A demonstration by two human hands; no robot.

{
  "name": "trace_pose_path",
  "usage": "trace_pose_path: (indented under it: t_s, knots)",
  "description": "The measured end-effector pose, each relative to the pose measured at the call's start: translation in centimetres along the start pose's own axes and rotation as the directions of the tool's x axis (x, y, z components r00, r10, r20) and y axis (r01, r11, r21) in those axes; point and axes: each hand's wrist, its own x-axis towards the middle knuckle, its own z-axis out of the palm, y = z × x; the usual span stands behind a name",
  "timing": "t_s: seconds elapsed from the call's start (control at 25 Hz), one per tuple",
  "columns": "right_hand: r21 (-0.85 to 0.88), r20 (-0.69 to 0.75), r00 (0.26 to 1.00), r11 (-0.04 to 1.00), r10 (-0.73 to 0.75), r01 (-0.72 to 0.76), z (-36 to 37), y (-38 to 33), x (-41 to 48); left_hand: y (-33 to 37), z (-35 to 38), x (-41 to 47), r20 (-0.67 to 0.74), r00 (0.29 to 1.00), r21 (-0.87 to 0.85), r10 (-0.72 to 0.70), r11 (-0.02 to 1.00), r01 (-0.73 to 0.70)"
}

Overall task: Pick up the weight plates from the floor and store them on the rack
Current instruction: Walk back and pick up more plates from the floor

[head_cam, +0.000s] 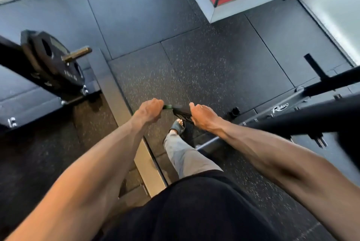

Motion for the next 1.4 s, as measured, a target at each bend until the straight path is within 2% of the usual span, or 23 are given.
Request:
trace_pose_path:
  t_s: [0.12,0.36,0.52,0.64,0.8,1.0,1.04,1.32,1.4]
  knots:
    - [0.019,0.011,0.999,0.999,0.037,-0.037,-4.0,3.6,6.4,-1.1,-4.7,8.2,0.003,0.999,0.015,0.032,0.999,-0.032]
    - [0.112,-0.089,0.981,0.981,0.171,-0.161,-11.7,11.3,14.5,0.0,-14.7,22.5,-0.010,0.988,0.096,0.152,0.984,-0.150]
    - [0.165,-0.109,0.947,0.945,0.302,-0.283,-15.6,17.1,18.4,2.0,-20.2,32.1,0.080,0.954,0.167,0.291,0.939,-0.300]
    - [0.231,-0.053,0.903,0.885,0.427,-0.405,-17.5,21.6,21.6,4.8,-23.8,40.4,0.180,0.889,0.240,0.421,0.858,-0.455]
    - [0.352,0.025,0.781,0.726,0.624,-0.591,-21.2,27.5,25.6,9.8,-28.9,50.7,0.307,0.783,0.299,0.541,0.726,-0.619]
    - [0.451,0.024,0.582,0.511,0.813,-0.732,-26.8,34.5,27.9,17.4,-35.2,62.4,0.353,0.687,0.302,0.635,0.617,-0.726]
    - [0.446,0.021,0.534,0.470,0.845,-0.762,-27.6,36.4,28.3,19.9,-36.4,64.7,0.361,0.653,0.320,0.666,0.569,-0.757]
    - [0.550,0.093,0.303,0.205,0.948,-0.810,-31.5,50.4,28.7,37.5,-40.9,75.6,0.457,0.434,0.383,0.776,0.269,-0.884]
    - [0.598,0.122,0.241,0.123,0.963,-0.792,-31.7,54.8,28.4,43.0,-41.0,78.4,0.502,0.332,0.382,0.799,0.139,-0.914]
